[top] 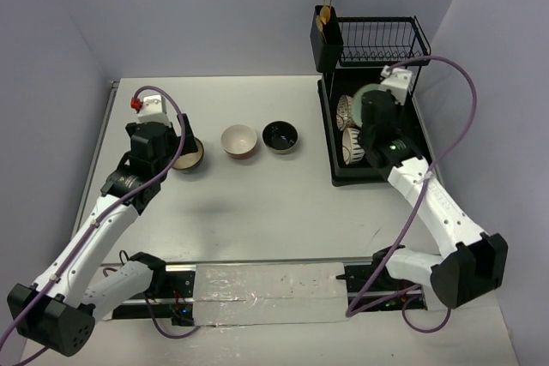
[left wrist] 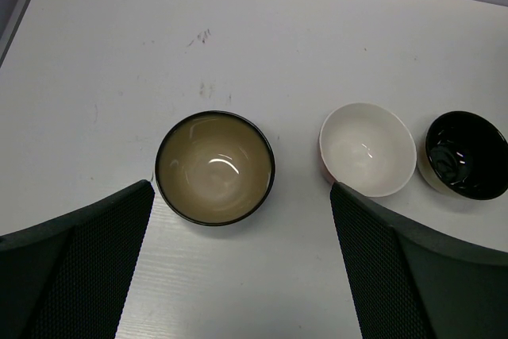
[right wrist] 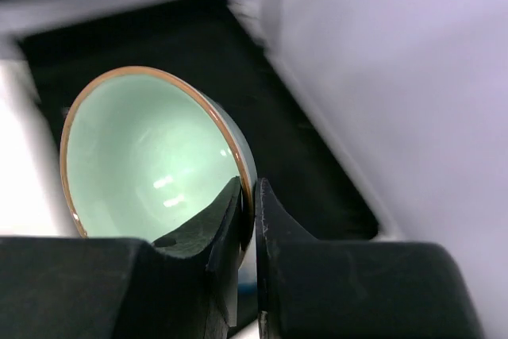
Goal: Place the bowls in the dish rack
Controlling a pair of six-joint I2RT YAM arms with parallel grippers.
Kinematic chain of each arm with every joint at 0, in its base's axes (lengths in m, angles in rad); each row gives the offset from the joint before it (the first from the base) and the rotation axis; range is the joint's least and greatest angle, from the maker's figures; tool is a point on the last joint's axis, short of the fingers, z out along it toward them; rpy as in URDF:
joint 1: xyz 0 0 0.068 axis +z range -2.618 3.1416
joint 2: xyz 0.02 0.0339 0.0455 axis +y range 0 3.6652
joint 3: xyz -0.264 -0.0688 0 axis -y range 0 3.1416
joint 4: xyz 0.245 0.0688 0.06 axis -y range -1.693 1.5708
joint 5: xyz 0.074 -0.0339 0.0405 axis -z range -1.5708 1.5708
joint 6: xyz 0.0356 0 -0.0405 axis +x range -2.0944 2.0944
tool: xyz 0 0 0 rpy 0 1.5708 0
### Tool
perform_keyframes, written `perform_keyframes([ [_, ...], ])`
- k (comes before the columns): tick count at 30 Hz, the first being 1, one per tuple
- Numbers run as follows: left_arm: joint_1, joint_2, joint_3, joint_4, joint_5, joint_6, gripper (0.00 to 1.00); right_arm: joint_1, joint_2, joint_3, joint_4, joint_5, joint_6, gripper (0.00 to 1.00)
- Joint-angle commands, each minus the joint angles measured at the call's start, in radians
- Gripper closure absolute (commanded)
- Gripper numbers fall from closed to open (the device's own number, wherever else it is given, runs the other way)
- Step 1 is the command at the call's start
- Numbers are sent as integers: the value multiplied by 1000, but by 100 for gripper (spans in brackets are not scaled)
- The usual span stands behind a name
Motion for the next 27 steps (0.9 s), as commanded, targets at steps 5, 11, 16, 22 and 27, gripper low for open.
perform_keyframes([
  [5, -5, -4, 29, 23, -5, -4, 1, -274, -93, -24, 189, -95, -258, 100],
  [11, -11, -9, 17, 45, -19, 5, 1, -357, -56, -78, 400, -154, -425, 100],
  [16, -11, -12, -12, 79, -43, 28, 1, -413, 36, -121, 589, -230, -528, 100],
  [22, -11, 16, -38, 120, -80, 53, 1, -441, 133, -148, 758, -267, -614, 100],
  [27, -11, 74, -40, 140, -86, 68, 1, -464, 208, -160, 835, -295, -671, 100],
])
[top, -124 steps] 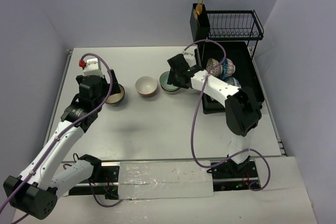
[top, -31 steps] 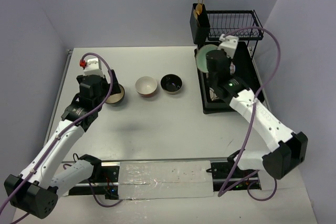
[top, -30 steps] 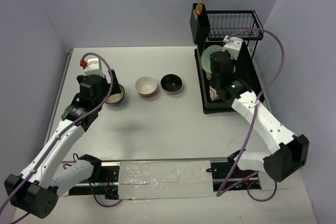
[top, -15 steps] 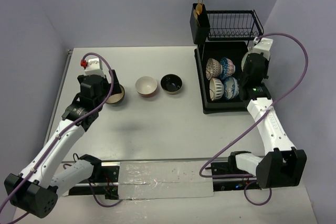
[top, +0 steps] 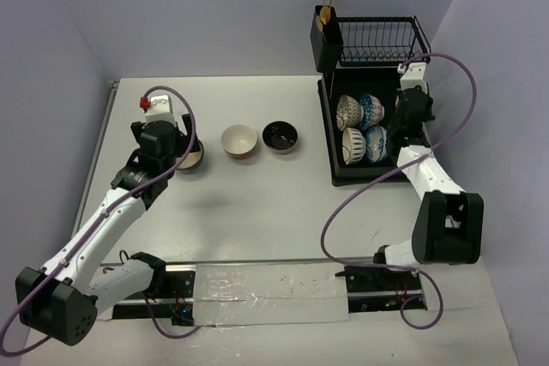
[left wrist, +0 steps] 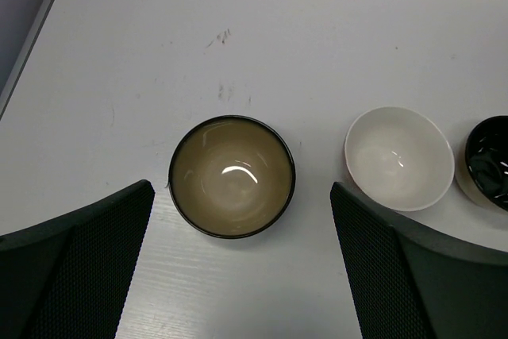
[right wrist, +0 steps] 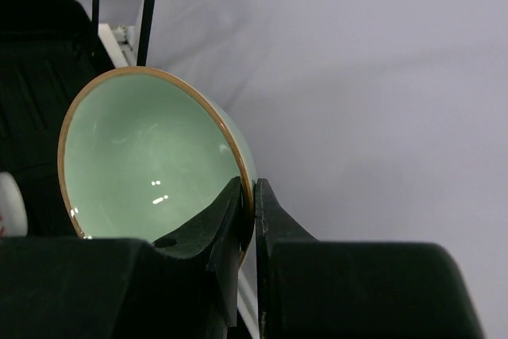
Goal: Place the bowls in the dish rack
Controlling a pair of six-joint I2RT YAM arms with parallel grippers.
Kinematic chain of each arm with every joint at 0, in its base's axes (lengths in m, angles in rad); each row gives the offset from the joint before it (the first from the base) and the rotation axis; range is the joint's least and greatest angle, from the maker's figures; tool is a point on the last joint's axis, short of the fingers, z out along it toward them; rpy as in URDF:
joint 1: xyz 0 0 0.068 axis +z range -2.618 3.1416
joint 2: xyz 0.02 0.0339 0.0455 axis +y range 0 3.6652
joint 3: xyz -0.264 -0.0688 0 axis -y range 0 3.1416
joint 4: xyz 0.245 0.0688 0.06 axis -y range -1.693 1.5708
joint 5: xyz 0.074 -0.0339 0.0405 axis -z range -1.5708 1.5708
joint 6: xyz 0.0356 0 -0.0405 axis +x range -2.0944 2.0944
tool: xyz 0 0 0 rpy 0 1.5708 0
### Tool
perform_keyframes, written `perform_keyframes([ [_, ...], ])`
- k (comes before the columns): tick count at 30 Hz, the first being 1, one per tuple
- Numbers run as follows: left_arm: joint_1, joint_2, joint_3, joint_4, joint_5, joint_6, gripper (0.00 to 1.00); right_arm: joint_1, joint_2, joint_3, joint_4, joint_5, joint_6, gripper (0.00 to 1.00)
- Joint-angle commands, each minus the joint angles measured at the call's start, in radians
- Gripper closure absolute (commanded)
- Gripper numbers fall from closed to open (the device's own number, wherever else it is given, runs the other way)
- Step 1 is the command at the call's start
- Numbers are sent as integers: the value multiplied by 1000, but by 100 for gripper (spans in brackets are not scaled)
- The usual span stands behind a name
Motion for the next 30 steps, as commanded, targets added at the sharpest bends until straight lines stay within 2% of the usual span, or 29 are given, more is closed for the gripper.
perform_keyframes([
  [1, -5, 32, -1, 60, -27, 30, 1, -13, 23, 6, 259, -10, -86, 100],
  [13, -3, 34, -44, 131, -59, 53, 1, -13, 230, -32, 544, 99, -264, 100],
  [30, -1, 50, -33, 114, -63, 57, 1, 22, 361, -29, 681, 156, -364, 100],
])
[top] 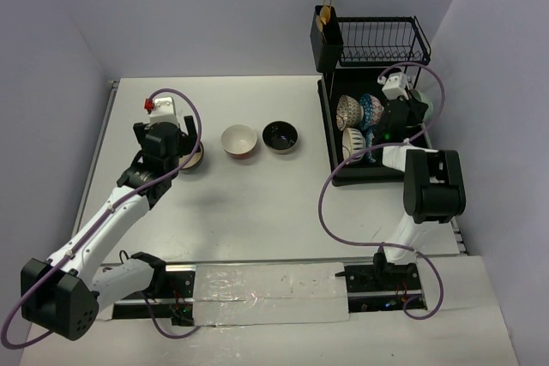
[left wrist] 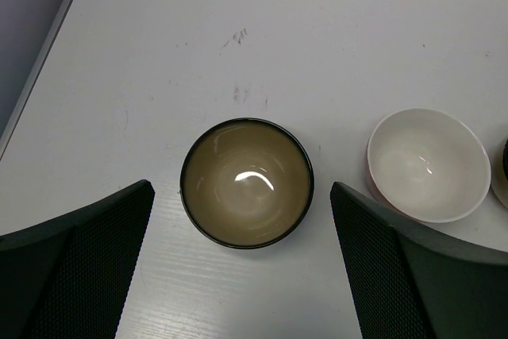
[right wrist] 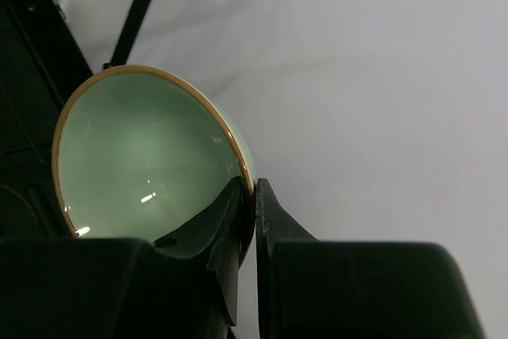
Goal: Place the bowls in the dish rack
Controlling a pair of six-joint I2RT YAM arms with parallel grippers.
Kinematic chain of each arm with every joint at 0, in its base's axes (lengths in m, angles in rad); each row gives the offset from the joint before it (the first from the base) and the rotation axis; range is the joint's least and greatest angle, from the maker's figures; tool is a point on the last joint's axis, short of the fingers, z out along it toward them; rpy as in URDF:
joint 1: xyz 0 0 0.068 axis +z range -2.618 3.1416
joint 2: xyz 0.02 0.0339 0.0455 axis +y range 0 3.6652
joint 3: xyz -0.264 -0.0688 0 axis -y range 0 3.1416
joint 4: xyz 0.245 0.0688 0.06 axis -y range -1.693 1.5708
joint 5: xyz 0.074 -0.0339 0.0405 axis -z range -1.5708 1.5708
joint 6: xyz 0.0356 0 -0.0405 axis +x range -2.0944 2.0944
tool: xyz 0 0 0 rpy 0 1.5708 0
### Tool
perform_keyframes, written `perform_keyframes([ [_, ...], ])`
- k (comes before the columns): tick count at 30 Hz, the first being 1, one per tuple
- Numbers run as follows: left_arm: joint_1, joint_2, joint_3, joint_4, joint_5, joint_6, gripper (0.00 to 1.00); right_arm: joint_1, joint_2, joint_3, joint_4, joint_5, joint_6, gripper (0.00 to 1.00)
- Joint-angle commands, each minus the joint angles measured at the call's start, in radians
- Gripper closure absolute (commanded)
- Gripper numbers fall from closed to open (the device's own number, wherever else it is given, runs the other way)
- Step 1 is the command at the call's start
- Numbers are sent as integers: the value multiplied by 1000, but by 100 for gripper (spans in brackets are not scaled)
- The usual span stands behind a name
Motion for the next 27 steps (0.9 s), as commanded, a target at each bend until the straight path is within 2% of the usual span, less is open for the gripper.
perform_keyframes([
  [1, 0, -2, 9, 33, -18, 11, 1, 8, 17, 31, 123, 19, -18, 100],
  [7, 0, 7, 14, 27, -16, 9, 1, 24, 40, 46, 95, 8, -4, 100],
  [16, 2, 10, 16, 26, -16, 11, 1, 37, 115, 74, 172, 83, -79, 100],
  [27, 5, 8, 13, 29, -13, 8, 1, 41, 130, 63, 146, 101, -67, 100],
])
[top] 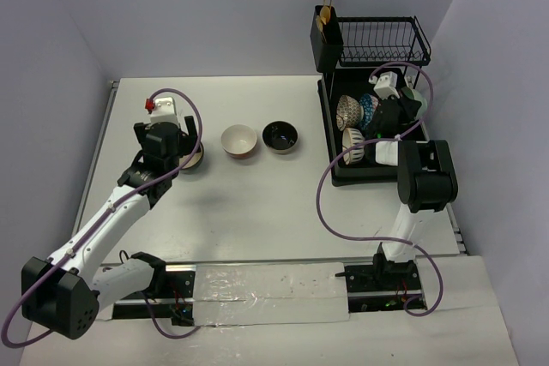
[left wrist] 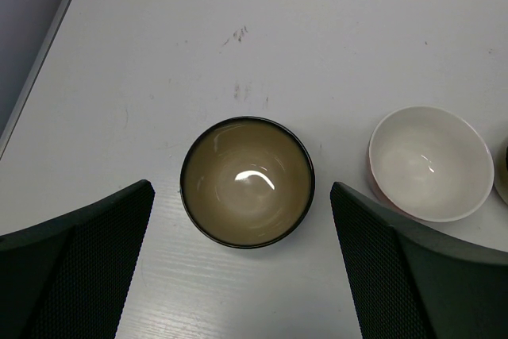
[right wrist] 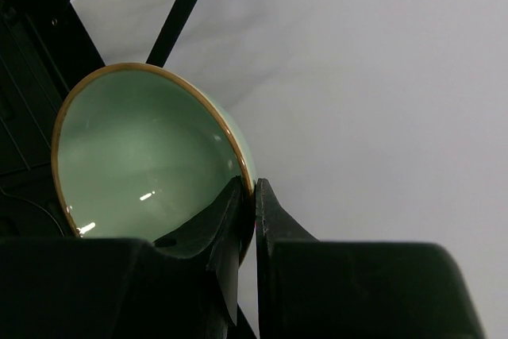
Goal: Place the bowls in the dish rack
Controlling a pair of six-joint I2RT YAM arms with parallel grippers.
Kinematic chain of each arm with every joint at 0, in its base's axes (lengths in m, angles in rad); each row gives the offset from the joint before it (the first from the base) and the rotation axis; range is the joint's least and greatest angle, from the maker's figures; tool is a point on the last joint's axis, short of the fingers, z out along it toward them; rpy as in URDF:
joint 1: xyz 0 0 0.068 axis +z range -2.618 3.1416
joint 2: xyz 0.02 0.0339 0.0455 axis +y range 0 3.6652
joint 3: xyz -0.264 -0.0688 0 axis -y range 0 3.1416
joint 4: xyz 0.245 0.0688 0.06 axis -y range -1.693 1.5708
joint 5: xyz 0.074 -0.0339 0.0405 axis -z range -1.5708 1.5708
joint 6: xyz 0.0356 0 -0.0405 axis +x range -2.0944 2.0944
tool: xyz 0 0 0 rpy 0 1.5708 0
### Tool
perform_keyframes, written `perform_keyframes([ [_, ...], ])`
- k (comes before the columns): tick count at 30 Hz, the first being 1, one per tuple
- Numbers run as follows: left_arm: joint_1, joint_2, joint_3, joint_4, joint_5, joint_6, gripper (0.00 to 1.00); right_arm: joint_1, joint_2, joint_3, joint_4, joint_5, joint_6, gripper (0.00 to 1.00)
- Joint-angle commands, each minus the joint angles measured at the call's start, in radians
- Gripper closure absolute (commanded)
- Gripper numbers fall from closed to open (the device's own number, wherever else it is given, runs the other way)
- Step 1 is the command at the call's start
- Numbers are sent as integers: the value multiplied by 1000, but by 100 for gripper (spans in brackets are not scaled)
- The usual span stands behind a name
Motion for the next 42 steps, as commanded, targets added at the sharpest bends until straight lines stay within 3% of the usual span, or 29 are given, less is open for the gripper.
perform_keyframes([
  [1, 4, 2, 11, 35, -15, 5, 1, -4, 10, 18, 24, 58, 8, 100],
  [8, 4, 28, 8, 43, -1, -47, 1, -1, 5, 25, -48, 98, 41, 100],
  [19, 4, 60, 88, 14, 30, -39, 1, 8, 29, 21, 13, 198, 22, 100],
  [42, 4, 84, 175, -57, 7, -46, 1, 45, 71, -25, 30, 153, 10, 100],
])
